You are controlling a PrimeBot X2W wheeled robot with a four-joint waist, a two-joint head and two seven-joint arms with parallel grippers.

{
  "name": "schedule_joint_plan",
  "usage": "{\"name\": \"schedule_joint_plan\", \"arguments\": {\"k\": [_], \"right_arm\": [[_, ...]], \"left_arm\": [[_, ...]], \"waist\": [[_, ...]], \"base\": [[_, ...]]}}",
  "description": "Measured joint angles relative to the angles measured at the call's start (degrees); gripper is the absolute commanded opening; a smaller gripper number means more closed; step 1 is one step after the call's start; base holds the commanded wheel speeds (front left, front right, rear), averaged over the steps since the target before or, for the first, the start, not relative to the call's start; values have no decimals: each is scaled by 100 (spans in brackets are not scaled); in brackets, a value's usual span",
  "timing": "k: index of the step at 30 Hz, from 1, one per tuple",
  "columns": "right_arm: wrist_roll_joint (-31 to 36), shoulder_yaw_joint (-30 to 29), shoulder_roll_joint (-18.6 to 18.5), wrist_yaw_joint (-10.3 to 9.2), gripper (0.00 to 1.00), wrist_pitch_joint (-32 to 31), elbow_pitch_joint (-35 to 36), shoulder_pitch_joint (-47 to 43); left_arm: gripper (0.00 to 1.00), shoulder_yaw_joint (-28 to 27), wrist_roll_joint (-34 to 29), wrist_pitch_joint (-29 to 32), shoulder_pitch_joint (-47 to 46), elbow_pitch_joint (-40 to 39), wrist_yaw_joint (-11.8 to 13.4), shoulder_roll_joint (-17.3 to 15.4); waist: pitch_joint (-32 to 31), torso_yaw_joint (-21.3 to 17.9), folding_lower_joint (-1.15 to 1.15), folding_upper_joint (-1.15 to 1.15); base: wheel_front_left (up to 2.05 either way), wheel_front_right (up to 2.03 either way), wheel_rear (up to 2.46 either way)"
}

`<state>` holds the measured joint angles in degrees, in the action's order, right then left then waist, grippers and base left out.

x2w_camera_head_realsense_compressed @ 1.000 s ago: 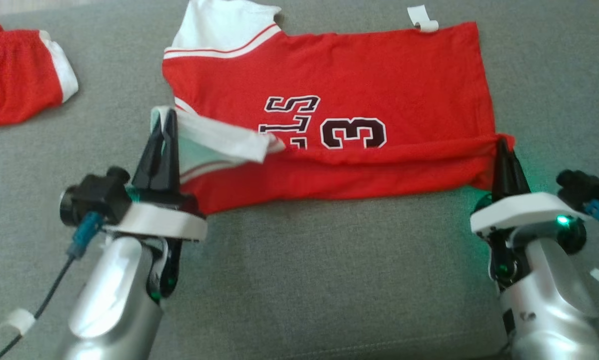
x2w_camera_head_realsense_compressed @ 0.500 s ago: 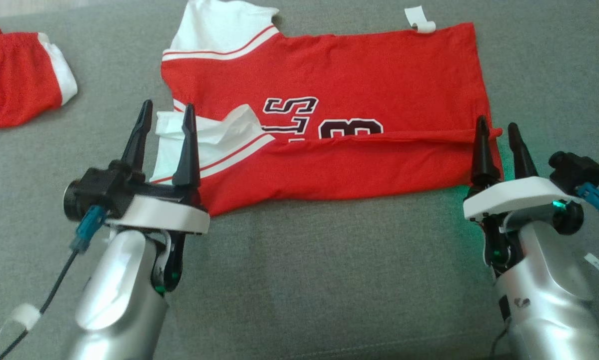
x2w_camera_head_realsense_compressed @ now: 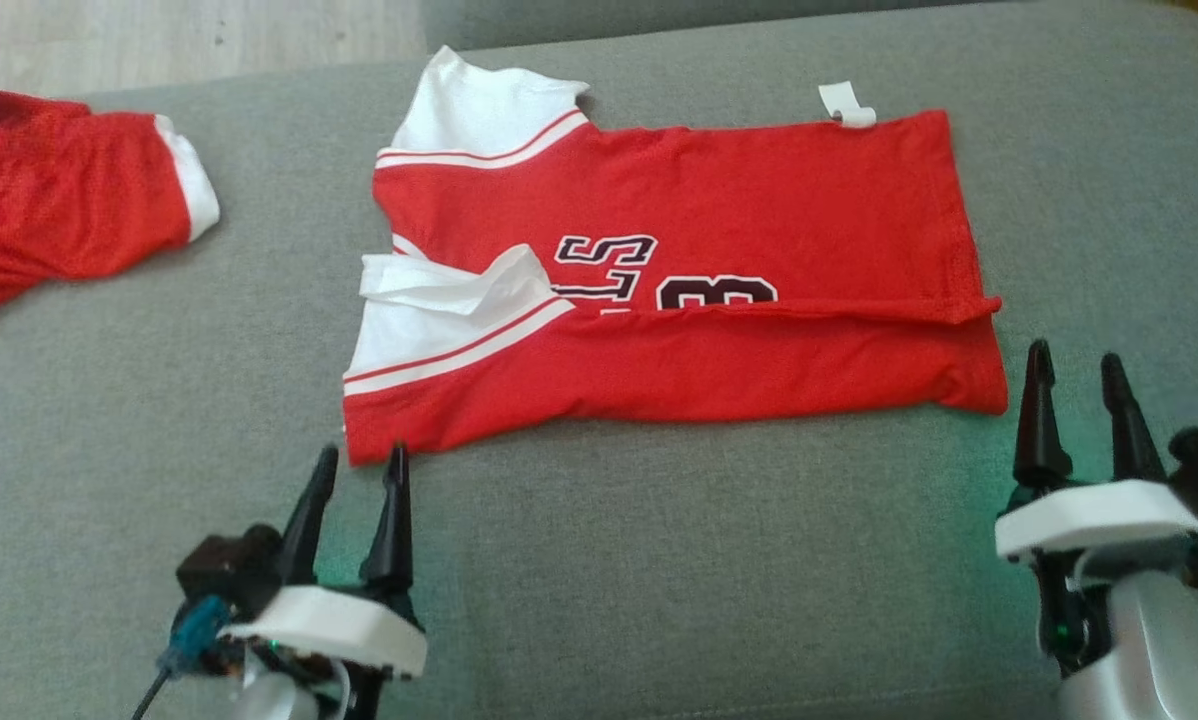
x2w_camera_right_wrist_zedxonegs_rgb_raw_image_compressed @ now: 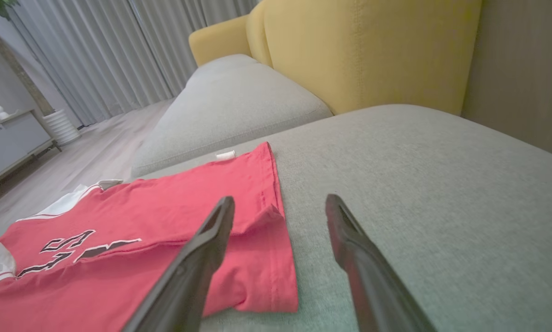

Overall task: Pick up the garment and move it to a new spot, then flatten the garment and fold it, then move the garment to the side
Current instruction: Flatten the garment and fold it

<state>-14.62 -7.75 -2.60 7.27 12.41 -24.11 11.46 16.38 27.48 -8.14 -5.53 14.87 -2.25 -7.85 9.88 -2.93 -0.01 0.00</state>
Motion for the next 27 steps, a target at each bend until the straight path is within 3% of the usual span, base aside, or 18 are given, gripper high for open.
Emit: {"name": "schedule_joint_plan", "arguments": {"k": [11, 20, 21, 23, 24, 26, 27], "right_arm": [[0, 53, 4, 0, 100, -452, 538, -271], [0, 166, 4, 0, 100, -647, 673, -257], [0, 175, 4, 0, 100, -662, 673, -257], [0, 180, 4, 0, 100, -697, 650, -244], [0, 186, 4, 0, 100, -727, 614, -227], [-3, 222, 3, 0, 100, -804, 483, -148], [-3, 252, 3, 0, 100, -838, 405, -90]], "left_arm": [[100, -230, 636, 698, 14, 276, 133, 102], [100, -497, 909, 812, -484, 771, 202, 105], [93, -497, 911, 818, -486, 794, 198, 105], [47, -486, 939, 915, -509, 813, 171, 105], [39, -481, 943, 962, -522, 816, 172, 105], [6, -450, 943, 1068, -555, 816, 168, 101], [0, -422, 946, 1092, -576, 811, 168, 103]], "waist": [[65, -66, 1, 0], [356, -310, 2, 0], [378, -333, 2, 0], [413, -366, 1, 0], [428, -377, 1, 0], [451, -386, 1, 0], [462, -384, 1, 0]], "base": [[0, 0, 0], [0, 0, 0], [0, 0, 0], [0, 0, 0], [0, 0, 0], [0, 0, 0], [0, 0, 0]]}}
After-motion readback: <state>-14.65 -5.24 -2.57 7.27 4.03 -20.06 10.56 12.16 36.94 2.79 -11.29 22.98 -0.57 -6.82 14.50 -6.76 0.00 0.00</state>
